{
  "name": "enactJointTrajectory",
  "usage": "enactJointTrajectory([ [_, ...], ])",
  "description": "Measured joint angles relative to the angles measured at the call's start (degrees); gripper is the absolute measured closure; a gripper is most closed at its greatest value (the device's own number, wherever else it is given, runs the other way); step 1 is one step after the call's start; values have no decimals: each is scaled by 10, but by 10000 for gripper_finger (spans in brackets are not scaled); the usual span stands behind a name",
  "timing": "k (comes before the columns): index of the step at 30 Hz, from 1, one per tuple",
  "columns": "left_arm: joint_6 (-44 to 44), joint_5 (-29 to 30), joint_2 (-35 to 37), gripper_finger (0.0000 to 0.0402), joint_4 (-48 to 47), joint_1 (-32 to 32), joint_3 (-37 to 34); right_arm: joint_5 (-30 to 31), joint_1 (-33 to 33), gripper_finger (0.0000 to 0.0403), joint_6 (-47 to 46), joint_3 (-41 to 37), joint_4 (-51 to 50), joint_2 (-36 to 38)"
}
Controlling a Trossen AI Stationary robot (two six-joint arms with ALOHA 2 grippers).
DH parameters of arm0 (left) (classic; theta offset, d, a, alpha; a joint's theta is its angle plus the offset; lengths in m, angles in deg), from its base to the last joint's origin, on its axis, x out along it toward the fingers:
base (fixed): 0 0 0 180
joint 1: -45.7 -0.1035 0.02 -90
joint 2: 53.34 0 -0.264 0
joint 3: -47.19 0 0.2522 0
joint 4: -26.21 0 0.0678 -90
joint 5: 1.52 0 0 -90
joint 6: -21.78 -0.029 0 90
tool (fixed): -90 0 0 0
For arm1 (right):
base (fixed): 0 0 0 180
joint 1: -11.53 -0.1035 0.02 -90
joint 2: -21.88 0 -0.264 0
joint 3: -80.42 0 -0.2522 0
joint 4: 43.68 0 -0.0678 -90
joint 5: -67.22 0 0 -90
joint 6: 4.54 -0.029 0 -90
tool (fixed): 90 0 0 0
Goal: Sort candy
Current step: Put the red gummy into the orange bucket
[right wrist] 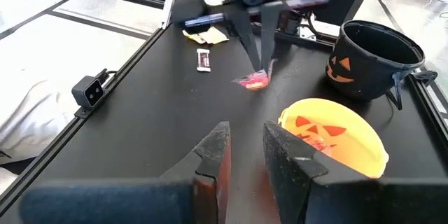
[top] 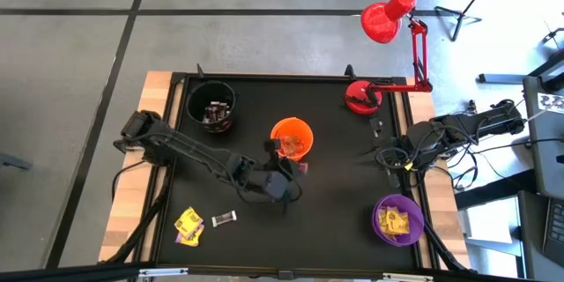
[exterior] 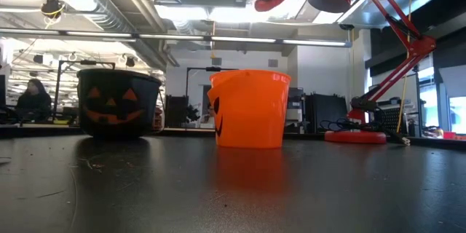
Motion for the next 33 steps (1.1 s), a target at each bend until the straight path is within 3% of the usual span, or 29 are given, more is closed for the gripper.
enactJointTrajectory([
  [5, -54, -66, 61, 401, 239, -36, -143, 0, 0, 320, 9, 0, 2, 0],
  [8, -68, -105, 84, 401, 457, -62, -220, 0, 0, 320, 10, 0, 2, 0],
  [10, -64, -130, 88, 401, 582, -80, -252, 0, 0, 320, 12, 0, 2, 0],
  [12, -65, -146, 86, 402, 638, -97, -267, 0, 0, 320, 13, 0, 2, 0],
  [22, 16, -143, 77, 395, 567, -156, -271, 0, 0, 320, 13, 0, 1, 0],
  [27, -20, -155, 78, 341, 551, -148, -271, 0, 0, 320, 10, 0, 1, 0],
  [33, -70, -107, 118, 268, 477, -127, -264, 0, 0, 320, 9, 0, -2, 0],
])
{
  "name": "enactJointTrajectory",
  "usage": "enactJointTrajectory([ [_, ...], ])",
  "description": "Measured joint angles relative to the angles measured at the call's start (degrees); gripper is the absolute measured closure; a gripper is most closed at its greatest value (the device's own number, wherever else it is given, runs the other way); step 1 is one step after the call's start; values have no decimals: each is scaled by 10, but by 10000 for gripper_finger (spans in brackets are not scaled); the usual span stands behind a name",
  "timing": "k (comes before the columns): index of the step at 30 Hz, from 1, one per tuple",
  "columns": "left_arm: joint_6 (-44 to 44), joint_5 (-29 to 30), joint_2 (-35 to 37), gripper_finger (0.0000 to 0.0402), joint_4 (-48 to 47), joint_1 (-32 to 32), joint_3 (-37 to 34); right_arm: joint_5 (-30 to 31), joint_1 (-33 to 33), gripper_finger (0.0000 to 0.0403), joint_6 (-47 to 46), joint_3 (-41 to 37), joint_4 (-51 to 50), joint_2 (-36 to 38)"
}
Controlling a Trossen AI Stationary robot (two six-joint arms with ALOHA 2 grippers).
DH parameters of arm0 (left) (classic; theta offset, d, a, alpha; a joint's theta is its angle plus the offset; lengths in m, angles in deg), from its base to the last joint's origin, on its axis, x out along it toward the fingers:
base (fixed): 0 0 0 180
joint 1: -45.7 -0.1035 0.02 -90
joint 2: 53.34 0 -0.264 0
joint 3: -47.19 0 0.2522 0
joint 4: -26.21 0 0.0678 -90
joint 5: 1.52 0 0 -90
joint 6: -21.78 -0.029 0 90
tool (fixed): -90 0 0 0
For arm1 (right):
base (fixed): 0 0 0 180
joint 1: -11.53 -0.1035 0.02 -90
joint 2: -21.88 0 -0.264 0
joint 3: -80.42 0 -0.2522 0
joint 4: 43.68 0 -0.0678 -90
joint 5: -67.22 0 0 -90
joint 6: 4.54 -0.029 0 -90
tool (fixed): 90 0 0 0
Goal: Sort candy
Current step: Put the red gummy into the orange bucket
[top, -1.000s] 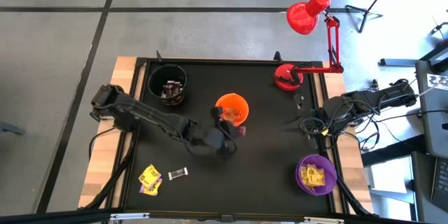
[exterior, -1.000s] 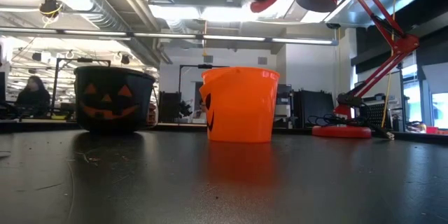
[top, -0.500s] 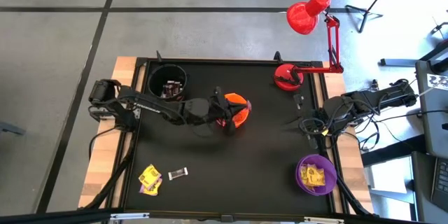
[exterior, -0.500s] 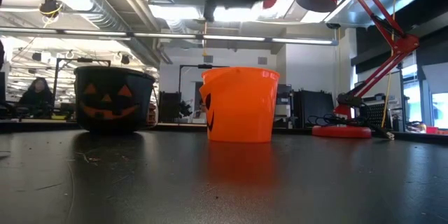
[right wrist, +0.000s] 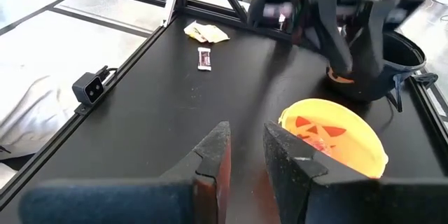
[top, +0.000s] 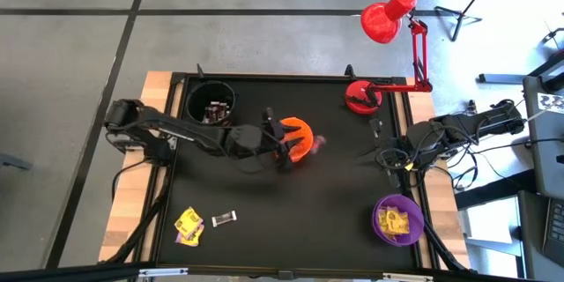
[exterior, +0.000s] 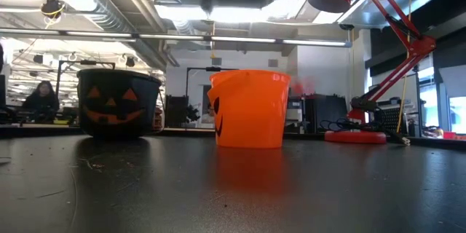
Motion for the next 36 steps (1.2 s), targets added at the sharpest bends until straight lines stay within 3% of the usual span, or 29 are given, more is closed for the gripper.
enactJointTrajectory([
  [4, -37, 12, 54, 249, -53, 39, 21, 0, 0, 320, 0, 0, -1, 0],
  [7, -71, 57, 88, 249, -83, 85, 41, 0, 0, 320, 0, 0, -1, 0],
  [15, -113, 127, 95, 279, -90, 194, 70, 9, 0, 320, -24, 0, -36, 0],
  [21, -119, 225, 95, 308, -56, 248, 70, 126, 1, 320, -75, 0, -111, -45],
  [24, -145, 214, 99, 322, -40, 259, 70, 151, 8, 320, -85, 0, -117, -78],
  [30, -159, 56, 149, 349, -66, 243, 34, 109, 60, 320, -71, 0, -110, -158],
  [36, -129, 40, 241, 372, 37, 203, -95, 56, 126, 320, -29, 0, -110, -211],
])
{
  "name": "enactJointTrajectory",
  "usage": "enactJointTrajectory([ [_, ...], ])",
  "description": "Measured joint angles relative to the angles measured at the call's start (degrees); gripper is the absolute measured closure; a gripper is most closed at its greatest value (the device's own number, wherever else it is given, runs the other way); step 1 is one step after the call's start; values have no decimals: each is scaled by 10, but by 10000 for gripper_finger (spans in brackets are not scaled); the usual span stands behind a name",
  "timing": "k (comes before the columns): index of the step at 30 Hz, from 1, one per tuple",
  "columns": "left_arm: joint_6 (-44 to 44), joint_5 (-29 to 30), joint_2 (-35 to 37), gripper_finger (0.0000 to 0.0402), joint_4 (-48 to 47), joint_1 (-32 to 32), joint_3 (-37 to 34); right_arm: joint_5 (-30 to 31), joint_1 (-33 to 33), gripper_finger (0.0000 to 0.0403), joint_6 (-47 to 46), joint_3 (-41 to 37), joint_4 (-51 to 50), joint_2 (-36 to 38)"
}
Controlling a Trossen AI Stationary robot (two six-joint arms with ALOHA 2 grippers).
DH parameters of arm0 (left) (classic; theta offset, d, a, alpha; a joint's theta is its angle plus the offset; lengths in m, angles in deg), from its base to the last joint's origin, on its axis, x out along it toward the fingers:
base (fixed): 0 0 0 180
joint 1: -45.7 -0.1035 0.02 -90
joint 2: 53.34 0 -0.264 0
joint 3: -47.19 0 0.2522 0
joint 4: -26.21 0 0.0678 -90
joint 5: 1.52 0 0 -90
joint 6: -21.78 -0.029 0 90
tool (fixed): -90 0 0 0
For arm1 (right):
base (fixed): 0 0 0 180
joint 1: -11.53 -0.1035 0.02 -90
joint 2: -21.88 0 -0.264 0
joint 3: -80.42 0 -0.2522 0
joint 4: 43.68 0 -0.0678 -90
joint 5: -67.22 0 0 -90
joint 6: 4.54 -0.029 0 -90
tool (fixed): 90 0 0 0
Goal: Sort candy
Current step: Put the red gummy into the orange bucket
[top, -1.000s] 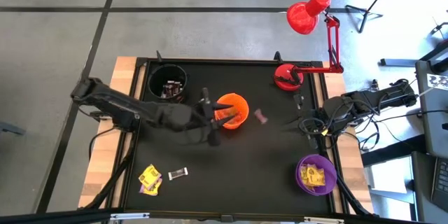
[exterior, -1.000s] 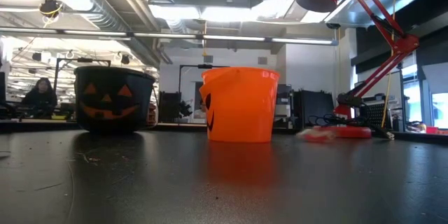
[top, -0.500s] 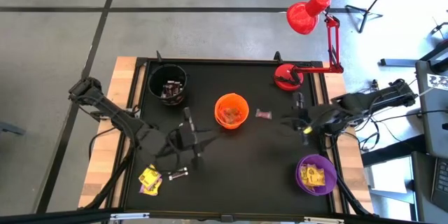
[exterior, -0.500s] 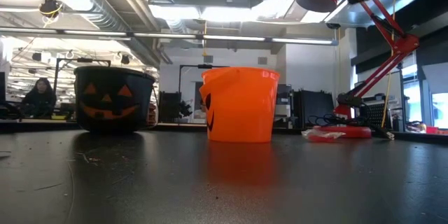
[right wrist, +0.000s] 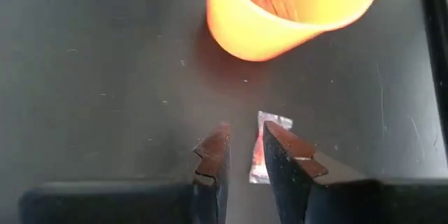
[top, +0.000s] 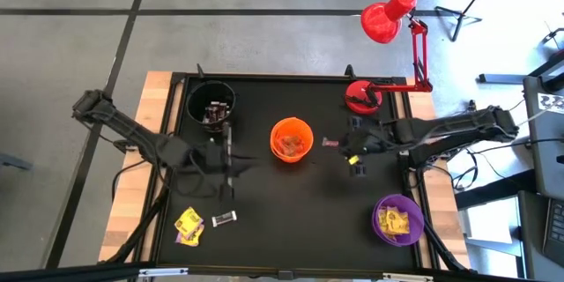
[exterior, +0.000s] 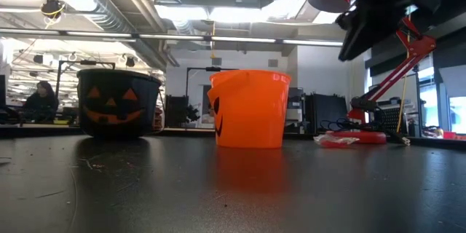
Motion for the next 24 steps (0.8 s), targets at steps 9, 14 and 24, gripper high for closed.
enactJointTrajectory([
  [9, 58, -12, 48, 386, 282, -29, -217, -48, 92, 320, 19, -27, 62, -13],
  [14, 89, -13, 48, 383, 299, -29, -246, -78, 143, 320, 34, -104, 137, -14],
  [24, 75, -9, 48, 387, 298, -30, -246, -132, 213, 260, 30, -193, 213, -14],
])
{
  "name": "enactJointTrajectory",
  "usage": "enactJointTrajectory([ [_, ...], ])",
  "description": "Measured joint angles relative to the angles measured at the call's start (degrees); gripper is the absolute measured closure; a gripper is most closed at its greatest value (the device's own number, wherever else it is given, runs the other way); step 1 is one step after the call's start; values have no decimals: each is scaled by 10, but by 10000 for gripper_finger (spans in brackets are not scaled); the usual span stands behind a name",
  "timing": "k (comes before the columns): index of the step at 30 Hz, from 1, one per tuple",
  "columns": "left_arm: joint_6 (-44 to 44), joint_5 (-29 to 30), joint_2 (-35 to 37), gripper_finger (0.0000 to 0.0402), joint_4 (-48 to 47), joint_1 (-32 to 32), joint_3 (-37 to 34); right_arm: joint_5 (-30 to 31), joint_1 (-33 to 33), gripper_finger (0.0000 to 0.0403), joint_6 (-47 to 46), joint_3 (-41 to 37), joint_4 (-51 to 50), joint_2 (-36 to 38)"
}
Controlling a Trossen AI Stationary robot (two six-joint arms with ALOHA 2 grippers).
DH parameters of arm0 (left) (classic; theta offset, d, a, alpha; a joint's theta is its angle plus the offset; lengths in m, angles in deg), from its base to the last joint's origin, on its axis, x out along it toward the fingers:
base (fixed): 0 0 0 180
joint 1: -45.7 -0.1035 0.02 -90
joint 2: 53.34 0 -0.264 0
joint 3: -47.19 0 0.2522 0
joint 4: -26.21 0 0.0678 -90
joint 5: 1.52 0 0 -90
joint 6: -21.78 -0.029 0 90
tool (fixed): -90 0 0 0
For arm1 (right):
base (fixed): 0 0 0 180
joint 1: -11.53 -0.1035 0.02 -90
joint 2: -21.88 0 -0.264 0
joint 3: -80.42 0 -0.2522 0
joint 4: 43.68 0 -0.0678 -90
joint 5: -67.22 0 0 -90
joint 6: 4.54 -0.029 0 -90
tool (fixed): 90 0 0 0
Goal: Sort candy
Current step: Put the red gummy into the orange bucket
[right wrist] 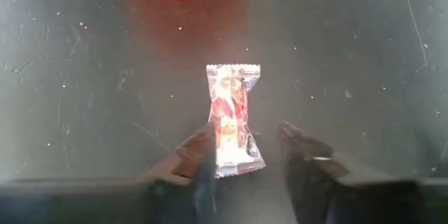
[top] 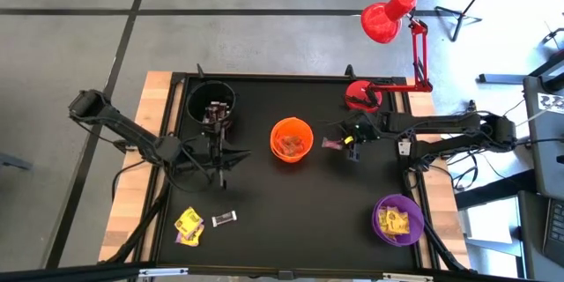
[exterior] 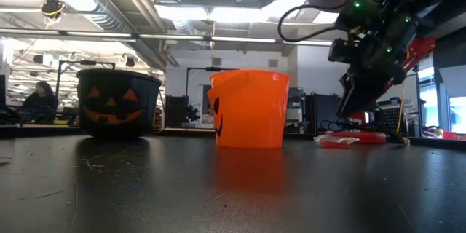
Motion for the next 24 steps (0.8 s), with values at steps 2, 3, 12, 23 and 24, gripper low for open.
enactJointTrajectory([
  [2, 0, 0, 0, 387, 0, 0, 0, 0, -1, 232, -1, -7, 11, 0],
  [3, 0, 0, 0, 388, 0, 0, 0, 0, -1, 218, -2, -9, 11, 0],
  [12, 9, 2, 0, 388, -1, 0, 0, 5, -1, 158, -27, -24, 56, -67],
  [23, 14, 3, 0, 388, -17, 0, 0, -3, -2, 211, -27, -22, 97, -152],
  [24, 14, 3, 0, 388, -17, 0, 0, -3, -2, 223, -27, -22, 97, -150],
])
